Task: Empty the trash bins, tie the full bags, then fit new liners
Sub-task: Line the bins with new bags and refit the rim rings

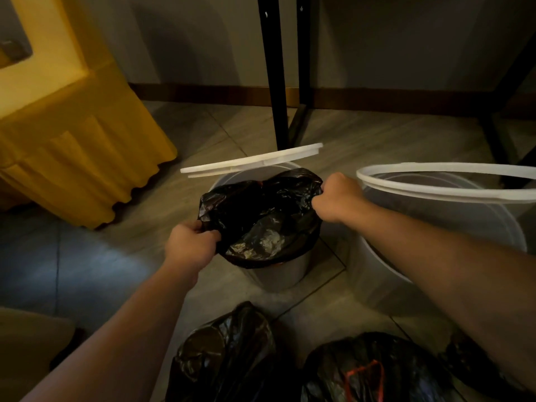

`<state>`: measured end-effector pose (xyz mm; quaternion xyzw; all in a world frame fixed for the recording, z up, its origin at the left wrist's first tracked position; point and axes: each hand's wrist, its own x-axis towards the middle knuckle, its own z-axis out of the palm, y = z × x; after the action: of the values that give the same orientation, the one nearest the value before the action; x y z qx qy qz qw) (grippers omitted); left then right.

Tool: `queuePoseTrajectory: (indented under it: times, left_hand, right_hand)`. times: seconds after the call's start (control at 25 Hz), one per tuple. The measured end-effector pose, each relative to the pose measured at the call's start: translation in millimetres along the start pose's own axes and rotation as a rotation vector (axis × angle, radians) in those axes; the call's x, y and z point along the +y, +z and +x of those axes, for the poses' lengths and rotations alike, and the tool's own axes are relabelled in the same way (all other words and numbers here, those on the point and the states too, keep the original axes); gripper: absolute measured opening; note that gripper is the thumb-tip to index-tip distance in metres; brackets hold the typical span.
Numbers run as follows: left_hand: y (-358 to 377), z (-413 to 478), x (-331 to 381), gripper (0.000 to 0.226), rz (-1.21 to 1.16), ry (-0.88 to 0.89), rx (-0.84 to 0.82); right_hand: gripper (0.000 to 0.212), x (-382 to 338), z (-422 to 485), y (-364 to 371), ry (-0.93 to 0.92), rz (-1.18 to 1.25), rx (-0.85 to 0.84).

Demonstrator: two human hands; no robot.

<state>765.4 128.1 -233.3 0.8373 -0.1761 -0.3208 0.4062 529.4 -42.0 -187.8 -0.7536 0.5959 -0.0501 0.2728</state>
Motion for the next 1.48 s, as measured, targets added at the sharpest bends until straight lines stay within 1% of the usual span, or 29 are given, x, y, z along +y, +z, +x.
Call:
queuePoseTrajectory:
  times: [0.04, 0.12, 0.16, 0.2, 0.28, 0.36, 0.4, 0.44, 0.48, 0.52, 0.6, 0.68, 0.76, 0.84, 0.96, 1.08, 1.16, 1.32, 1.48]
  left_hand:
    - [-3, -1, -1, 0.013, 0.072, 0.007, 0.005]
    - [-12, -6, -2, 0.021, 0.142, 0.0, -0.01]
    - [-17, -7, -2, 0.026, 0.162, -0.003, -0.022]
    - [-21, -8, 0, 0.031, 0.188, 0.003, -0.04]
    - [-26, -10, 5, 0.035, 0.237, 0.019, -0.077]
    - [-27, -12, 11, 0.037, 0.291, 0.041, -0.08]
    - [-28, -12, 15, 0.033, 0.332, 0.062, -0.049]
    - [-29, -13, 19, 0.024, 0.389, 0.098, -0.001]
    - [-30, -15, 23, 0.014, 0.464, 0.138, 0.054]
    - [-31, -17, 25, 0.011, 0.542, 0.187, 0.104]
    - [-30, -20, 27, 0.02, 0.661, 0.273, 0.165]
    - [-26, -23, 32, 0.021, 0.711, 0.336, 0.179]
    - [-19, -22, 38, 0.023, 0.746, 0.396, 0.184]
    - [-11, -19, 42, 0.026, 0.772, 0.428, 0.167]
    - [-4, -13, 44, 0.035, 0.778, 0.412, 0.128]
    - [0, -6, 43, 0.048, 0.824, 0.432, 0.109]
    - [1, 0, 45, 0.054, 0.857, 0.441, 0.093]
    - [2, 6, 46, 0.061, 0.887, 0.44, 0.08]
    - [5, 11, 48, 0.06, 0.796, 0.42, 0.057]
  right_hand:
    - [0.024, -2, 0, -5, -0.013, -0.011, -0.044]
    - [0.008, -1, 0, -15, -0.011, 0.086, -0.2]
    - [0.004, 0, -2, -19, 0.008, 0.134, -0.288]
    - [0.005, 0, -6, -24, 0.018, 0.129, -0.362]
    - [0.009, -1, -13, -29, -0.006, -0.05, -0.418]
    - [0.02, -10, -22, -33, -0.077, -0.317, -0.365]
    - [0.027, -16, -25, -33, -0.131, -0.448, -0.312]
    - [0.035, -21, -26, -31, -0.188, -0.557, -0.261]
    - [0.04, -25, -27, -29, -0.233, -0.627, -0.214]
    - [0.041, -29, -26, -26, -0.263, -0.63, -0.17]
    - [0.035, -32, -25, -17, -0.295, -0.536, -0.076]
    - [0.034, -28, -23, -6, -0.368, -0.463, 0.046]
    - [0.036, -20, -18, 5, -0.465, -0.469, 0.153]
    - [0.038, -15, -11, 12, -0.513, -0.469, 0.196]
    - [0.045, -14, 2, 16, -0.5, -0.399, 0.152]
    - [0.039, -18, 12, 13, -0.451, -0.231, 0.06]
    - [0.033, -19, 19, 12, -0.457, -0.223, 0.041]
    - [0.022, -17, 31, 11, -0.47, -0.292, 0.038]
    - [0.015, -14, 39, 17, -0.468, -0.151, 0.111]
